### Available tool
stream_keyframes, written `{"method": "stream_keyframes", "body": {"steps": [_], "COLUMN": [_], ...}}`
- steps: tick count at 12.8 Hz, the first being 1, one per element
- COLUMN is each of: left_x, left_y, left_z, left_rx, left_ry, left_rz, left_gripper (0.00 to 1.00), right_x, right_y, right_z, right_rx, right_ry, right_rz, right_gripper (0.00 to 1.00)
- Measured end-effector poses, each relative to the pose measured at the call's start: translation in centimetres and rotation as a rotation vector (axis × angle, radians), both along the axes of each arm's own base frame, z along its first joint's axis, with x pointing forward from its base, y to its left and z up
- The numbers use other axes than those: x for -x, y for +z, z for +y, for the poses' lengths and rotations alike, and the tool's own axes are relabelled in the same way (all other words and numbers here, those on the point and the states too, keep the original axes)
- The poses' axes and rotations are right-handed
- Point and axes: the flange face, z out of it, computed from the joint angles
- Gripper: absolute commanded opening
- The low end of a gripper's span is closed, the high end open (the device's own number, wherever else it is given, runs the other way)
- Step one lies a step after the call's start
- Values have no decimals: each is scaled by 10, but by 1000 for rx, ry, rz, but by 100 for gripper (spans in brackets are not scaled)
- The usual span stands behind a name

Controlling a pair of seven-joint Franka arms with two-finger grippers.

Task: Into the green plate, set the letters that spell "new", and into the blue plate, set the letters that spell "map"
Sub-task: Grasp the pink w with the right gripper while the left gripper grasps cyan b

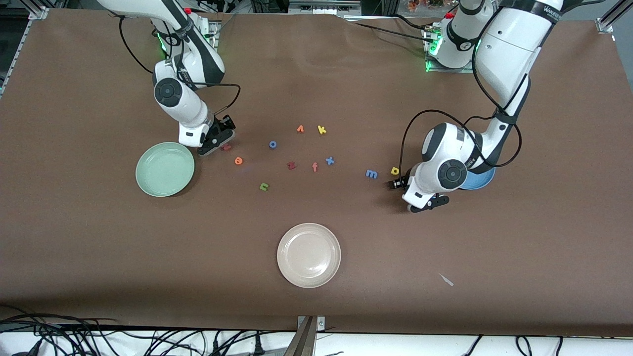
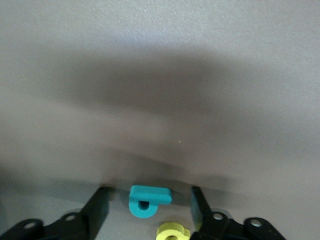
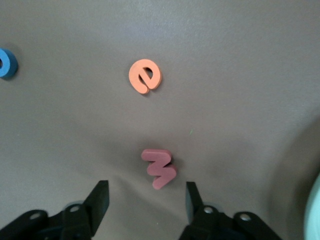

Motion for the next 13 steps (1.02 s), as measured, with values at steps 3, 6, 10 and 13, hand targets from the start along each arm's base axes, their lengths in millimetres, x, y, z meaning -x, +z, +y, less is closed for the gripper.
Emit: {"method": "stream_keyframes", "body": {"steps": [3, 6, 10, 13], "left_x": [2, 2, 2, 3], "left_y": [1, 3, 5, 6], "left_z": [-2, -2, -3, -4], "left_rx": [-1, -2, -2, -2], "left_ry": [-2, -3, -4, -6], "left_rz": [0, -1, 0, -1], "left_gripper": [49, 41, 27, 24], "right_x": [-1, -2, -5, -7], "right_y": [-2, -11, -17, -13], "right_z": [2, 4, 3, 4], "right_rx": [6, 5, -6, -8], "right_ry": [39, 72, 73, 75], "right_rz": [-28, -56, -79, -89], "right_gripper": [61, 52, 2, 0]}}
